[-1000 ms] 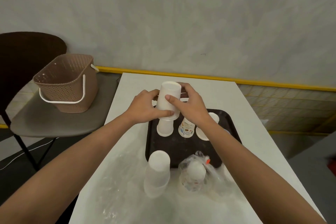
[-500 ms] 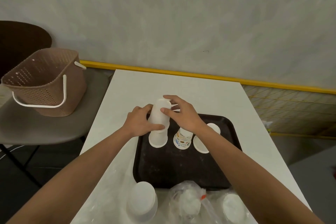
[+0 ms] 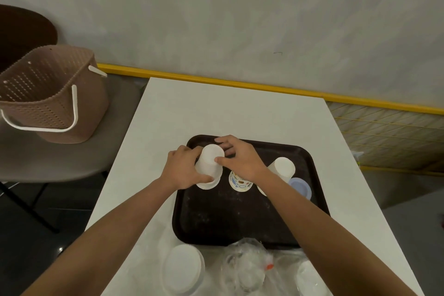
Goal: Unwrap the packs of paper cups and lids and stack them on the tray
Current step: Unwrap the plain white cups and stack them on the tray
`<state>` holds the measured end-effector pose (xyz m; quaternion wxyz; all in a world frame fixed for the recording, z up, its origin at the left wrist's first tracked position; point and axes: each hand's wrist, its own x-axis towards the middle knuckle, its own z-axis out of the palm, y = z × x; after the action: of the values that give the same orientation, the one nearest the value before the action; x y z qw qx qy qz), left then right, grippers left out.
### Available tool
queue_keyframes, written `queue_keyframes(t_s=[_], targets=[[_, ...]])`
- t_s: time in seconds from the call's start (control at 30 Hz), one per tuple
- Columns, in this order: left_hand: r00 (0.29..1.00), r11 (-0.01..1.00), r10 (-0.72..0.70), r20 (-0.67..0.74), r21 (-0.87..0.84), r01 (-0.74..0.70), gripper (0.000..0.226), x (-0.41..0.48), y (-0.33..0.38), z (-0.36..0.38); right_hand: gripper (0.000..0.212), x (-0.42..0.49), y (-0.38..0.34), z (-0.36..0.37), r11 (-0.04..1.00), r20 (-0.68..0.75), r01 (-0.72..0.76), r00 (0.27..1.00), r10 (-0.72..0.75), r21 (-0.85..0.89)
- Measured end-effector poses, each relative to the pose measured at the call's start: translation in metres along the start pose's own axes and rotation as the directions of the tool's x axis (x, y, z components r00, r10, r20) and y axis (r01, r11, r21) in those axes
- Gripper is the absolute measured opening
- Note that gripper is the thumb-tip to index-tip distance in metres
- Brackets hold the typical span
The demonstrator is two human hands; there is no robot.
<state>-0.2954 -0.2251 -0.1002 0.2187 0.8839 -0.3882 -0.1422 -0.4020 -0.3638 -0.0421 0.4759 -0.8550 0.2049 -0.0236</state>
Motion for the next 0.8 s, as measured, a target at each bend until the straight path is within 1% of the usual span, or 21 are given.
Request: queue_keyframes(t_s=[0.13,0.3,0.47,0.53,0.63,0.7,0.8], targets=[[1.000,0.999,-0.010,0.025,0.052,0.008,0.073,-0.001,-0.001,0.011,0.048,-0.001,0.010,0.006,0.997,0.012,-0.025,1.000,0.026,-0.073],[0.996,0.997,-0.073,0.061,0.041,0.070,0.073,-0.005,-0.003,0.023,0.045,-0.001,0.017,0.015,0.979,0.064,-0.016,0.998,0.030,-0.205],[0.988,0.994,-0.110,0.110,0.000,0.111,0.073,-0.007,-0.004,0.025,0.043,0.000,0.017,0.019,0.963,0.046,-0.029,0.998,0.043,-0.268],[0.986,0.994,-0.110,0.122,-0.008,0.111,0.077,-0.009,-0.004,0.025,0.043,-0.002,0.015,0.018,0.956,0.039,-0.019,0.999,0.032,-0.291],[0.989,0.995,-0.091,0.113,-0.019,0.094,0.090,-0.015,-0.005,0.019,0.042,-0.007,0.009,0.015,0.956,0.004,0.007,1.000,-0.006,-0.292],[0.993,0.995,-0.078,0.085,-0.049,0.083,0.094,-0.020,-0.006,0.011,0.039,-0.012,0.002,0.012,0.962,-0.034,0.024,0.999,-0.034,-0.272],[0.998,0.977,-0.056,0.015,-0.204,0.058,0.089,-0.032,-0.008,-0.007,0.035,-0.020,-0.013,0.009,0.963,-0.063,0.066,0.994,-0.086,-0.263]])
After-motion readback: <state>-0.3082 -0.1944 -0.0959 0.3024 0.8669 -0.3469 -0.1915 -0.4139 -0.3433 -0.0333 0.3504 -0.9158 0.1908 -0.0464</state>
